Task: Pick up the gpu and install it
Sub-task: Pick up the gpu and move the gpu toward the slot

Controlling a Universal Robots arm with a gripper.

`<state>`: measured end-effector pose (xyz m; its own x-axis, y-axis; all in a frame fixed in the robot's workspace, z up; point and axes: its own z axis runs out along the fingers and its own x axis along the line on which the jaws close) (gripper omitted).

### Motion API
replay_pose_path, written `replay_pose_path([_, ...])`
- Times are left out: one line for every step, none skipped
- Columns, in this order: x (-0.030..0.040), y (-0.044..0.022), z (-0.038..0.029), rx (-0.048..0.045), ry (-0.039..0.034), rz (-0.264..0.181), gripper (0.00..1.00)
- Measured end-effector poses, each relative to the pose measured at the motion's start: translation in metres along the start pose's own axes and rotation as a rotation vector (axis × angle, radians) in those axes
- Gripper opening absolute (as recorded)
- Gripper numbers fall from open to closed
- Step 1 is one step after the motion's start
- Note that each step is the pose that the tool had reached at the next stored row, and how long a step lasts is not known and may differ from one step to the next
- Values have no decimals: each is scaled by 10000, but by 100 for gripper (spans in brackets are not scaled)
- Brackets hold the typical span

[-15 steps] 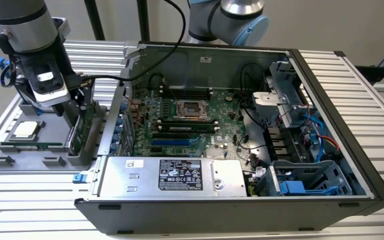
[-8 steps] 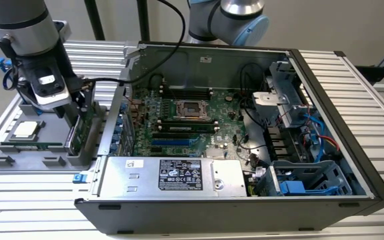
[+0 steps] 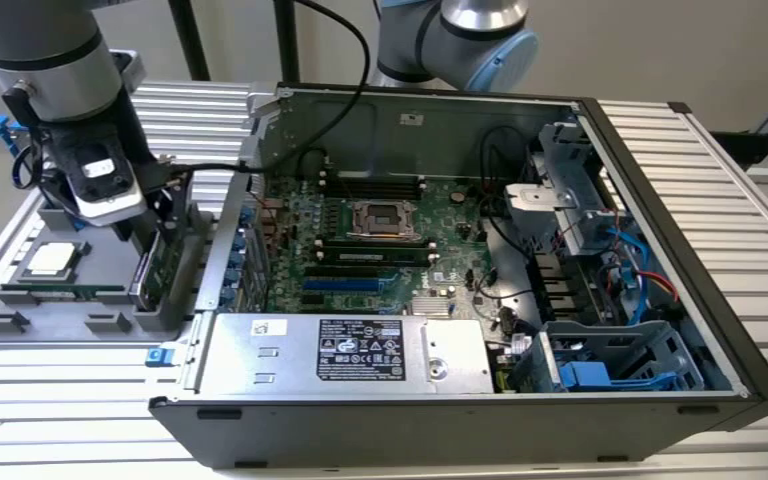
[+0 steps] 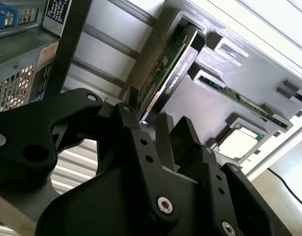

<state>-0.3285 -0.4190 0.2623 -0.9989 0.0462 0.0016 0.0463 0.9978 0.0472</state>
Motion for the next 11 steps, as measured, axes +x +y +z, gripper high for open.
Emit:
replay_pose_path([0,0,10,0,0,0,100])
replay_pose_path([0,-1,21,-1,0,0,100])
replay_pose_path([0,-1,30,-1,0,0,100])
replay_pose_path([0,-2,37,-1,0,0,100])
replay_pose_path([0,-2,45,-1,-1,0,100])
replay_pose_path([0,-2,53,-1,-1,0,100])
replay_pose_path([0,-3,61,-1,-1,0,100])
replay_pose_path([-1,-3,69,-1,-1,0,100])
replay_pose_path([0,-4,78,0,0,0,100])
replay_pose_path([0,-4,85,0,0,0,100])
replay_pose_path([0,-4,93,0,0,0,100])
